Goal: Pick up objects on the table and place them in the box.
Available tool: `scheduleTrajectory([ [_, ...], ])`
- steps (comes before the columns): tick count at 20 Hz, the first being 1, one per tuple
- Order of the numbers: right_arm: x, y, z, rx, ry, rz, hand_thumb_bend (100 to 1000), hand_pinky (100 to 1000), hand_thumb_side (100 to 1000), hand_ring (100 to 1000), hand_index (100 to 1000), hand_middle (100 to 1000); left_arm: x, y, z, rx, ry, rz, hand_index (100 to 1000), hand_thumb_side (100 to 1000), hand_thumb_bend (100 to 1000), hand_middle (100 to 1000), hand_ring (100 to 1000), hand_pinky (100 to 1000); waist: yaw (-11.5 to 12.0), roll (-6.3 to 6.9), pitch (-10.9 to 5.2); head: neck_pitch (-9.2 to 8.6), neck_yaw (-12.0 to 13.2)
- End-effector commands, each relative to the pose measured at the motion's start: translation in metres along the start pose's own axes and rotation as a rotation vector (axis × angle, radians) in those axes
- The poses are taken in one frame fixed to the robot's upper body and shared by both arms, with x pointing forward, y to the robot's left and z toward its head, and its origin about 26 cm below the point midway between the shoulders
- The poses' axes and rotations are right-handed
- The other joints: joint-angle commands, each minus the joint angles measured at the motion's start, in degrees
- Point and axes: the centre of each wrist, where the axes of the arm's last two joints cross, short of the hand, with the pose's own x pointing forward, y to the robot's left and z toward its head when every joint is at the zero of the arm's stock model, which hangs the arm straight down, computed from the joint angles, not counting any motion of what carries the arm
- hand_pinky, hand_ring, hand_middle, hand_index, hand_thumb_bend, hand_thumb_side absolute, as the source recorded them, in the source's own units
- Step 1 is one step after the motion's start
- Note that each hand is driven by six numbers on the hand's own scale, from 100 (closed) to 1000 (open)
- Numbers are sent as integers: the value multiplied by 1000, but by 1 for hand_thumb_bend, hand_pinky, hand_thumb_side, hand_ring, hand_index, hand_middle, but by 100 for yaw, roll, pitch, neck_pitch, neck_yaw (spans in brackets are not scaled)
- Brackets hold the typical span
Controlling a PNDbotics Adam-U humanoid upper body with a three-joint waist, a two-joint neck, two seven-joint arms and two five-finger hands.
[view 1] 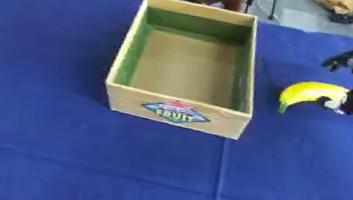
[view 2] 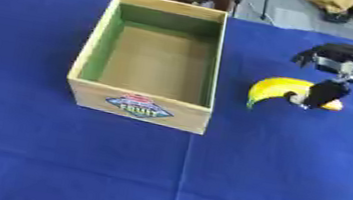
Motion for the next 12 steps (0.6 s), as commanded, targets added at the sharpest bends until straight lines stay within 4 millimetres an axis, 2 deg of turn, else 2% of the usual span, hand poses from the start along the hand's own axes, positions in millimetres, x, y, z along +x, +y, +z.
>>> scheduleTrajectory([
  [1,-9,-10,7,-27,31,13,297,910,487,938,901,787,6,-1,-5,-5,-29,11,837,882,319,702,593,590,8,6,-107,-62,14],
  [12,-10,-4,6,-51,59,46,302,900,481,928,854,739,6,-2,-5,-8,-29,14,837,884,316,702,592,590,20,-2,-82,-60,27],
])
